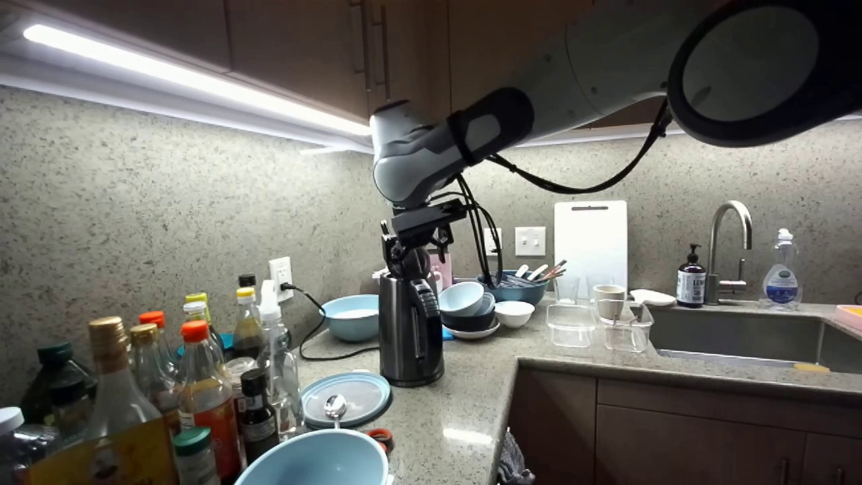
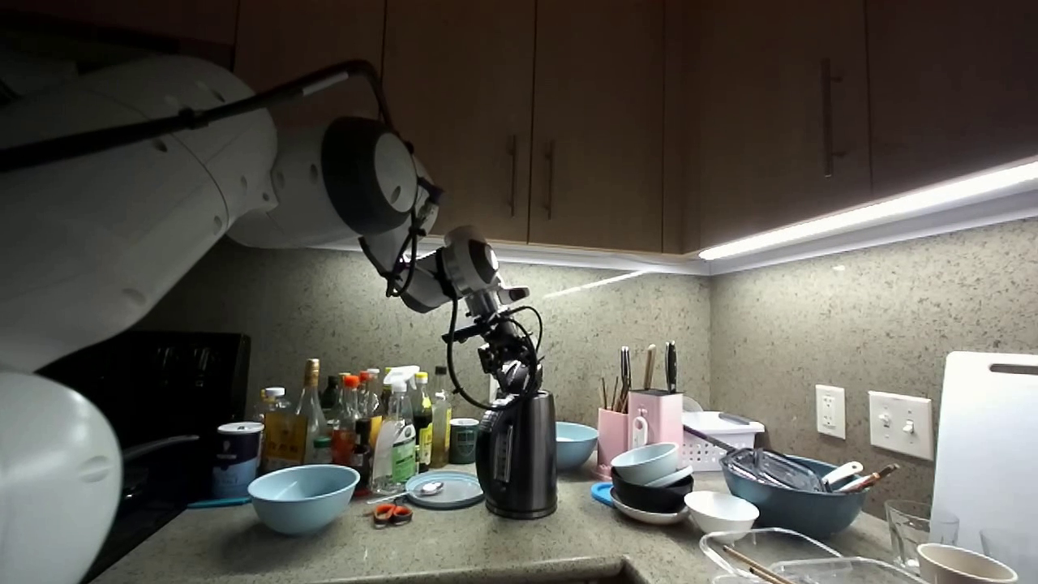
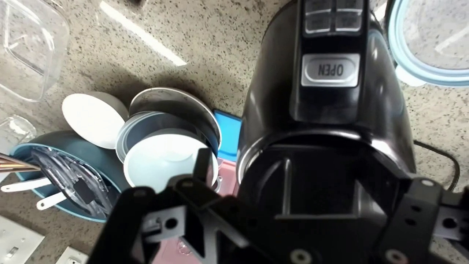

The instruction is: Close the lid of the kettle

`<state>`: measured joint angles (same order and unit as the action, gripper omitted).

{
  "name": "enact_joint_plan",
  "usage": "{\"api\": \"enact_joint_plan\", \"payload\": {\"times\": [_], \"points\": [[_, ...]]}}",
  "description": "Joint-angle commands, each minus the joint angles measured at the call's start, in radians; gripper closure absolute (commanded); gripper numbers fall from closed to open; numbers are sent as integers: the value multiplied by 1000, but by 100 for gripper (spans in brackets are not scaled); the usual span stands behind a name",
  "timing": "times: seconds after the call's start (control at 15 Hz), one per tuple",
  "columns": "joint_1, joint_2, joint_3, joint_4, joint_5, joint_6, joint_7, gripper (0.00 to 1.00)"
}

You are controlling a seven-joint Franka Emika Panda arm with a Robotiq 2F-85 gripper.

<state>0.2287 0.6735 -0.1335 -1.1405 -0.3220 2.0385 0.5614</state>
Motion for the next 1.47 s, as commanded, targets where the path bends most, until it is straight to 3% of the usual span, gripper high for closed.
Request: {"api": "enact_joint_plan", "payload": {"times": [0.0, 0.73, 1.4], "points": [[-3, 38, -16, 74, -1, 6, 46, 0], [-19, 93, -63, 196, 8, -65, 177, 0], [-44, 232, -22, 365, 40, -187, 82, 0]]}}
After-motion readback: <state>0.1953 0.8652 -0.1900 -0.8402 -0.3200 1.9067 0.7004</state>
